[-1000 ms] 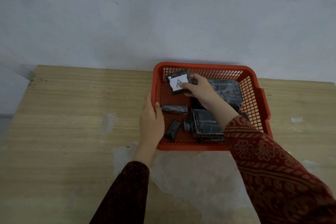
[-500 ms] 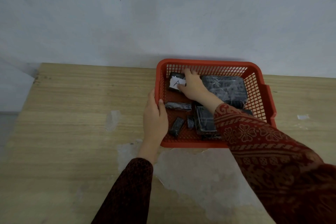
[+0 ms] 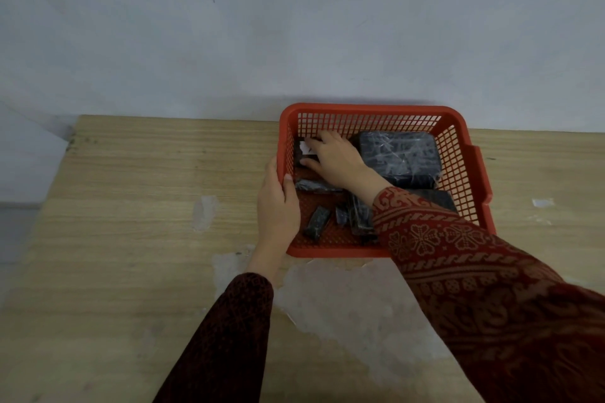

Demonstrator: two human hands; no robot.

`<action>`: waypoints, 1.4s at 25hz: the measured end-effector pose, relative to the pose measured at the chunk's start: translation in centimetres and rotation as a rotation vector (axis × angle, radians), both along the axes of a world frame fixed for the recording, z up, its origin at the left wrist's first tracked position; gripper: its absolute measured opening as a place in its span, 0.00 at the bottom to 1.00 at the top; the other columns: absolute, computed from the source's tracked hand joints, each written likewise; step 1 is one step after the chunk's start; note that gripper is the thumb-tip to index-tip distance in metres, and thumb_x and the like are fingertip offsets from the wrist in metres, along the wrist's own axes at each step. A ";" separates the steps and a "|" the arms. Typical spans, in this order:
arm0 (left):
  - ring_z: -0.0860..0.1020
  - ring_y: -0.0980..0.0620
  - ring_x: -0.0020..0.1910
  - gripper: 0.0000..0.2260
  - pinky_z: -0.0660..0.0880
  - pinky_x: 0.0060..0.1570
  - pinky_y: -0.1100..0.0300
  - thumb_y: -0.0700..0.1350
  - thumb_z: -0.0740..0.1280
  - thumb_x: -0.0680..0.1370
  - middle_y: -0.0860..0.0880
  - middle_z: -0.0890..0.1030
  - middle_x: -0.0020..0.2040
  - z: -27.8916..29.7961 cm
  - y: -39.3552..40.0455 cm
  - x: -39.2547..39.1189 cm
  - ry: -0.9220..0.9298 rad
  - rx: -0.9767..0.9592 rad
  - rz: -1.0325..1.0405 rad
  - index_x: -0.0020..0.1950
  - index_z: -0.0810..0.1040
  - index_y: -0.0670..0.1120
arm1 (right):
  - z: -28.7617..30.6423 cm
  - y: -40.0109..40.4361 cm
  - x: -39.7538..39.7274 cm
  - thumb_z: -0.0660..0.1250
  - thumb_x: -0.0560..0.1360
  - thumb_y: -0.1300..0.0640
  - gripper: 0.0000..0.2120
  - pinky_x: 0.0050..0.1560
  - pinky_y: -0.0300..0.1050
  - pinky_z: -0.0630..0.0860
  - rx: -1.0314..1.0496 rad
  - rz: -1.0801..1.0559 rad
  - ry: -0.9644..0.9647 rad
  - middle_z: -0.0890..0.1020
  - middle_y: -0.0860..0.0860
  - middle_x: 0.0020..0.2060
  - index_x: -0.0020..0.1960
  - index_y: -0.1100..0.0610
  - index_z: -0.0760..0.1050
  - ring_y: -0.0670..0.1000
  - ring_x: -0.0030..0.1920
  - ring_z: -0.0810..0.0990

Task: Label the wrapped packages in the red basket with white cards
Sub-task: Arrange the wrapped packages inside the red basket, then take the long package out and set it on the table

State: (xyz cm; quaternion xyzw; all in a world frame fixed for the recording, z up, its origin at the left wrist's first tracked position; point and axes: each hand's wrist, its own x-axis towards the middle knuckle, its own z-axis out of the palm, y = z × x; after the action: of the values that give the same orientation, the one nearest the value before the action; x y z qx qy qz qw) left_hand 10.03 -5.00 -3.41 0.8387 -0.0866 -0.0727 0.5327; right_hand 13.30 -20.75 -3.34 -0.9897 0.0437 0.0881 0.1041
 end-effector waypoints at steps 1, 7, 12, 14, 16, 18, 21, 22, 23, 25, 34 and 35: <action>0.73 0.51 0.63 0.19 0.71 0.63 0.56 0.44 0.54 0.82 0.47 0.74 0.67 0.1 0.0 0.1 -0.001 0.004 -0.007 0.74 0.62 0.45 | 0.5 0.2 -0.5 0.59 0.78 0.45 0.26 0.66 0.56 0.65 0.055 -0.005 -0.009 0.69 0.59 0.68 0.72 0.57 0.65 0.60 0.68 0.66; 0.63 0.44 0.72 0.28 0.62 0.70 0.53 0.46 0.57 0.82 0.42 0.62 0.75 1.3 0.6 -0.1 0.008 0.166 -0.123 0.78 0.48 0.45 | 3.2 -3.1 -11.2 0.59 0.75 0.37 0.30 0.73 0.49 0.54 0.283 0.074 -0.148 0.63 0.52 0.75 0.73 0.49 0.63 0.53 0.75 0.57; 0.52 0.43 0.77 0.26 0.52 0.75 0.46 0.49 0.56 0.82 0.41 0.56 0.77 2.3 1.7 -6.4 -0.362 0.397 -0.236 0.77 0.52 0.45 | 3.0 -8.3 -16.8 0.66 0.69 0.34 0.37 0.69 0.51 0.64 0.229 -0.030 0.153 0.66 0.50 0.71 0.73 0.45 0.59 0.52 0.70 0.64; 0.51 0.45 0.77 0.24 0.47 0.75 0.48 0.50 0.55 0.82 0.42 0.57 0.77 1.7 2.1 -9.5 -0.401 0.455 -0.366 0.77 0.57 0.45 | 2.7 -8.9 -16.7 0.69 0.70 0.41 0.39 0.70 0.53 0.63 0.114 0.022 0.201 0.62 0.50 0.73 0.75 0.47 0.56 0.53 0.71 0.62; 0.52 0.45 0.77 0.23 0.43 0.75 0.51 0.50 0.55 0.82 0.42 0.61 0.76 0.7 2.5 -11.2 -0.447 0.559 -0.452 0.76 0.60 0.45 | 2.8 -8.6 -16.1 0.68 0.73 0.47 0.37 0.71 0.53 0.63 0.024 0.060 0.232 0.61 0.52 0.75 0.76 0.49 0.53 0.55 0.73 0.61; 0.56 0.44 0.76 0.22 0.45 0.75 0.50 0.50 0.55 0.82 0.42 0.65 0.75 0.3 3.0 -11.5 -0.487 0.644 -0.486 0.75 0.62 0.45 | 3.3 -7.5 -16.2 0.63 0.77 0.52 0.32 0.71 0.51 0.64 -0.032 0.087 0.221 0.62 0.56 0.75 0.76 0.53 0.52 0.57 0.72 0.64; 0.64 0.43 0.72 0.22 0.51 0.74 0.48 0.48 0.59 0.80 0.42 0.70 0.71 0.6 3.4 -11.0 -0.509 0.686 -0.523 0.74 0.64 0.45 | 4.9 -5.3 -18.3 0.59 0.79 0.56 0.27 0.72 0.50 0.62 -0.072 0.081 0.016 0.66 0.58 0.73 0.75 0.57 0.55 0.57 0.72 0.66; 0.67 0.42 0.70 0.23 0.53 0.74 0.47 0.46 0.62 0.79 0.42 0.72 0.69 0.7 3.5 -11.0 -0.527 0.702 -0.533 0.73 0.65 0.45 | 5.6 -4.6 -19.4 0.60 0.78 0.57 0.27 0.73 0.51 0.61 -0.089 0.080 -0.087 0.67 0.58 0.73 0.75 0.58 0.57 0.57 0.73 0.65; 0.69 0.42 0.68 0.23 0.55 0.73 0.46 0.44 0.64 0.77 0.42 0.73 0.67 0.8 3.5 -11.1 -0.543 0.715 -0.539 0.72 0.66 0.44 | 6.2 -3.9 -20.9 0.62 0.77 0.58 0.26 0.72 0.54 0.61 -0.103 0.077 -0.196 0.68 0.58 0.72 0.74 0.59 0.60 0.58 0.72 0.66; 0.71 0.41 0.65 0.24 0.59 0.72 0.44 0.41 0.66 0.75 0.41 0.75 0.63 0.9 3.5 -11.2 -0.559 0.714 -0.535 0.70 0.69 0.42 | 6.4 -2.2 -24.4 0.69 0.72 0.61 0.27 0.69 0.58 0.68 -0.111 0.056 -0.387 0.74 0.59 0.68 0.70 0.60 0.67 0.59 0.69 0.71; 0.72 0.41 0.60 0.23 0.61 0.69 0.42 0.39 0.66 0.74 0.42 0.76 0.59 0.5 3.3 -11.6 -0.594 0.672 -0.516 0.69 0.70 0.41 | -2.1 2.7 -38.4 0.78 0.58 0.67 0.40 0.63 0.56 0.73 -0.243 0.000 -0.160 0.76 0.55 0.66 0.69 0.54 0.71 0.57 0.66 0.75; 0.72 0.41 0.60 0.23 0.62 0.68 0.42 0.39 0.66 0.74 0.41 0.76 0.58 0.5 3.3 -11.7 -0.602 0.675 -0.516 0.69 0.70 0.41 | -2.1 3.0 -38.6 0.78 0.60 0.66 0.40 0.63 0.56 0.73 -0.230 -0.037 -0.131 0.76 0.55 0.67 0.69 0.54 0.71 0.57 0.67 0.73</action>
State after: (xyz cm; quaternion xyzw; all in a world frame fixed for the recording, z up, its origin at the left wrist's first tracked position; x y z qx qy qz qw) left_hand -1.63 -1.72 -2.89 0.8990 -0.4115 0.0188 0.1491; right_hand -25.26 -17.78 -5.46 -0.9978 0.0647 0.0159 -0.0059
